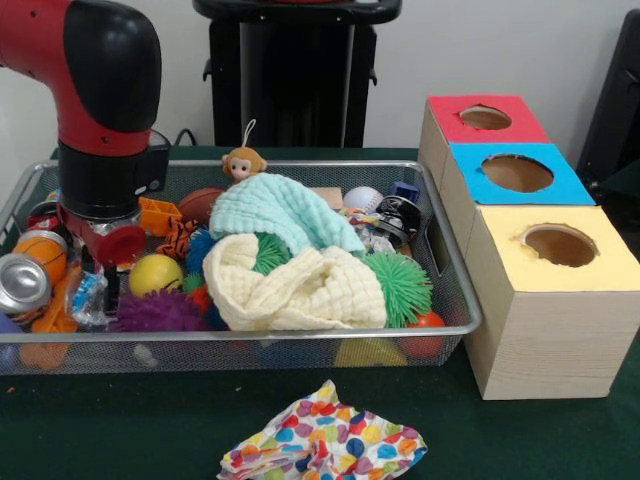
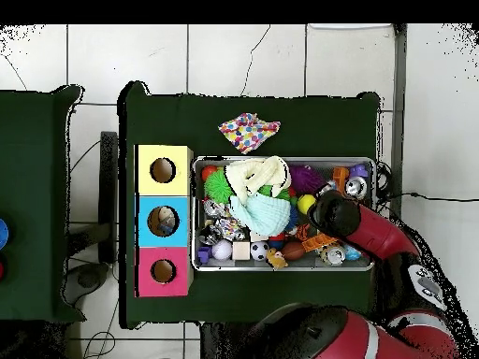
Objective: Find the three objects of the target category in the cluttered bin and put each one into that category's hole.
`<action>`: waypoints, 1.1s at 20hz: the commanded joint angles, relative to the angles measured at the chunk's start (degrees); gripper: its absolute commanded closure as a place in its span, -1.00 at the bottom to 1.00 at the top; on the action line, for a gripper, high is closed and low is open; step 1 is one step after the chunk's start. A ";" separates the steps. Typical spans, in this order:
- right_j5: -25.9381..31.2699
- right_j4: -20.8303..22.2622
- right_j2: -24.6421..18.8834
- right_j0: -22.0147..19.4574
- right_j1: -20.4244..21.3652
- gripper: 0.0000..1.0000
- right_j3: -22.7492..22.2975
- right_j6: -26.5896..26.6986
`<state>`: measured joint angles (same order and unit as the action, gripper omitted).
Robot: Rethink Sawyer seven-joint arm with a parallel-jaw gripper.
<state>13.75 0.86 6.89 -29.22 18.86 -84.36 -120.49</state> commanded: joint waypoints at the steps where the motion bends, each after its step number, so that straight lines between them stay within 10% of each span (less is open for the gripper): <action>1: -2.57 -1.06 -4.02 -0.92 -1.94 -1.00 -1.07 -7.23; 7: -4.65 -1.33 0.12 2.94 -3.12 -1.00 0.89 -9.51; 8: -5.54 -1.60 1.44 4.04 -3.37 1.00 1.04 -10.59; 22: -4.01 -5.22 5.26 9.37 -1.33 1.00 0.32 -10.81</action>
<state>9.70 -0.73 12.72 -21.40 17.47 -84.22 -120.49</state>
